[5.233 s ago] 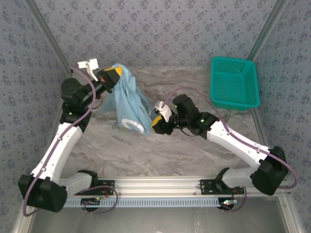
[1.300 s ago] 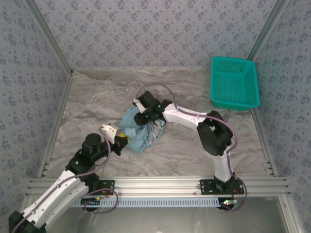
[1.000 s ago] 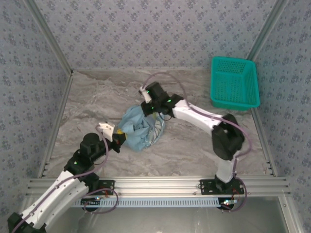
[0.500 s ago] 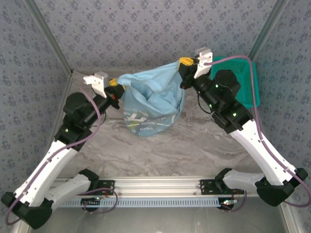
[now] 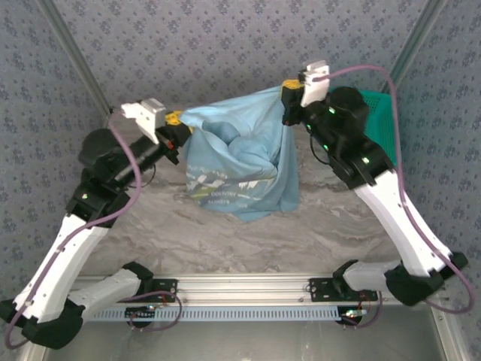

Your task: Fold the inside-out t-shirt

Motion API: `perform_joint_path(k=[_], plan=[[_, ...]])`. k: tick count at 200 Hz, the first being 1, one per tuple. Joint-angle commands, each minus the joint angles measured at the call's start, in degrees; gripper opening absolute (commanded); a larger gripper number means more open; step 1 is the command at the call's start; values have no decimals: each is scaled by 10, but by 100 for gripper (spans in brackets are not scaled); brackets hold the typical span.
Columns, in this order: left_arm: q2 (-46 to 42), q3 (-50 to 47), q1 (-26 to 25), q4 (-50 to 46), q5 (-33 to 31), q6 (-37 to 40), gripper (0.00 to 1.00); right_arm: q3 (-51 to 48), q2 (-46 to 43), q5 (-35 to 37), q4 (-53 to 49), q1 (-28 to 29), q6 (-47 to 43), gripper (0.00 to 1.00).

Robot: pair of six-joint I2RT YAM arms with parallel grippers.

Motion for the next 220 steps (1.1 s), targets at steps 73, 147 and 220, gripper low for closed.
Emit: perform_joint_path(k=[73,147,220], plan=[[25,-295,65,39,-26,-82,0,-236,112,-132,-93,-14,82,44],[24,-300,68,33,-22,-76,0,-193,221,-175,-58,67,78,43],[18,-297,68,30,-22,-74,0,-120,348,-182,-109,77,60,36]])
